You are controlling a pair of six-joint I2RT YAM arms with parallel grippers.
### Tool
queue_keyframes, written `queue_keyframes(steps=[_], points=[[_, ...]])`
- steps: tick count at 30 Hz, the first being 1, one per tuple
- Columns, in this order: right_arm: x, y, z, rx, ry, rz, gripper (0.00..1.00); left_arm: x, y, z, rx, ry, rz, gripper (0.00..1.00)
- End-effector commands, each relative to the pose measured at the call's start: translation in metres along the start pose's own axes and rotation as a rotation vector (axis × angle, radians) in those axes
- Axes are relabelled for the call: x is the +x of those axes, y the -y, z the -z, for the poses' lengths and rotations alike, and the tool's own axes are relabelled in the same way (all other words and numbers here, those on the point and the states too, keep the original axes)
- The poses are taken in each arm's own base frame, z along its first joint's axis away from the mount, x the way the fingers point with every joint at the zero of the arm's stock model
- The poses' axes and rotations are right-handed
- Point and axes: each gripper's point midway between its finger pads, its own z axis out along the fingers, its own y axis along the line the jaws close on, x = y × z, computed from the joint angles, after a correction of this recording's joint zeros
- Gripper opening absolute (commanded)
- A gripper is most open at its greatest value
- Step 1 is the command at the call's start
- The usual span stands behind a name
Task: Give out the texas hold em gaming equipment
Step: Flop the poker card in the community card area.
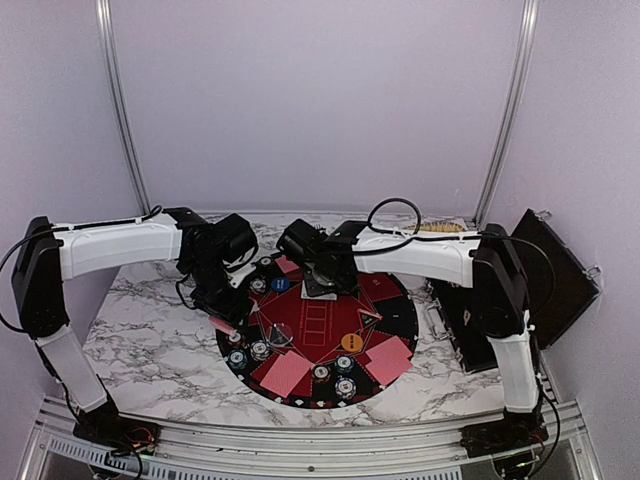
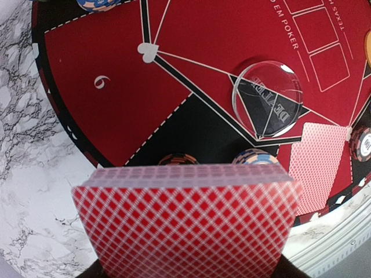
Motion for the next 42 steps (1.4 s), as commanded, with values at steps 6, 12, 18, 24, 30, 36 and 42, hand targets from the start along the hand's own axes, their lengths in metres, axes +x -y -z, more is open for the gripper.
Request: queue_keyframes(steps=[6,12,18,24,30,36,42], points=[[0.001,0.010,0.014,0.167,0.017,0.085,0.00,0.000,-0.002,0.012,0.010,0.037,0.006,0.33],[0.006,0.006,0.010,0.181,0.012,0.103,0.00,0.001,-0.002,0.013,0.013,0.039,0.009,0.33],[0.004,-0.006,0.003,0.153,0.014,0.111,0.00,0.002,-0.002,0.013,0.013,0.039,0.008,0.33],[0.005,-0.016,-0.004,0.133,0.006,0.118,0.00,0.004,-0.003,0.014,0.012,0.041,0.012,0.33],[0.004,-0.037,-0.006,0.024,-0.013,0.099,0.04,0.006,-0.004,0.013,0.011,0.038,0.013,0.33],[0.002,-0.055,-0.009,-0.080,-0.034,0.071,0.12,0.006,-0.005,0.014,0.011,0.039,0.014,0.33],[-0.006,-0.069,-0.002,-0.247,-0.047,0.016,0.18,0.006,-0.006,0.015,0.009,0.042,0.017,0.33]])
